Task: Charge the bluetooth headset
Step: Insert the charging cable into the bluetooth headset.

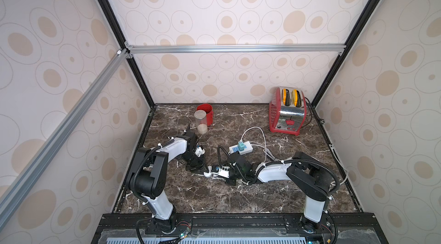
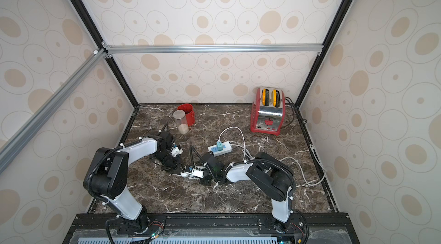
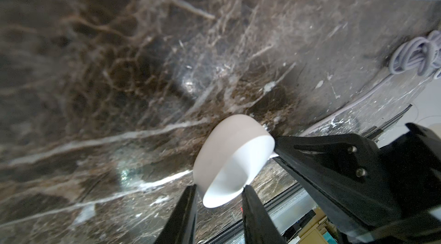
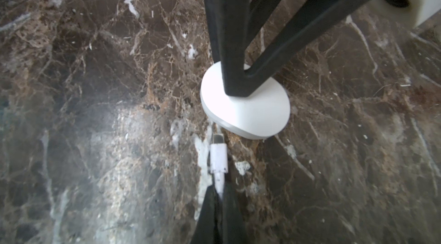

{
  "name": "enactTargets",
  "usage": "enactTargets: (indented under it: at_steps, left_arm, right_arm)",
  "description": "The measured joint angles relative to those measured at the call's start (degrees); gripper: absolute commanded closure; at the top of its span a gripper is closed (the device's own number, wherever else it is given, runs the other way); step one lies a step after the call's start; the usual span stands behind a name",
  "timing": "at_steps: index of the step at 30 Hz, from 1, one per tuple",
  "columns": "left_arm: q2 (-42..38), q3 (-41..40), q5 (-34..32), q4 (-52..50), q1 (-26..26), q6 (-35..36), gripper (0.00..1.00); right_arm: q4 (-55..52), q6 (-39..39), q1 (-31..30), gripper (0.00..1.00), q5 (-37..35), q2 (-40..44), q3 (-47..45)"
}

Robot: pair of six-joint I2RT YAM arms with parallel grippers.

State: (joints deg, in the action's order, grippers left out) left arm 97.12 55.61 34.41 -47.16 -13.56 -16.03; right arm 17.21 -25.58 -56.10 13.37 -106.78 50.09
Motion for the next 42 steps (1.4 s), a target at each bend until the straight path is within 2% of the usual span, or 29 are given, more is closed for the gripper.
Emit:
enactTargets:
  at_steps: [18,35,37,42]
  left_arm:
    - [-0.04,-1.29,2.12,1.18,0.00,-0.02,0.68]
    - [-0.02,-1.33,3.19,1.66,0.00,0.00,0.69]
    - [-0.02,-1.33,3.21,1.66,0.00,0.02,0.67]
    - [-0.02,-0.76,2.82,0.44,-0.02,0.83,0.50]
  right_arm:
    - [0.31,3.19,2.62,1.00,1.01,-0.76,0.79]
    - [-0.07,3.08,3.26,1.00,2.62,-1.77,1.92]
    - [-0.07,3.26,3.41,1.00,2.47,-1.99,2.23]
    - [0.00,3.76,3.80,1.00,2.21,-2.12,2.36]
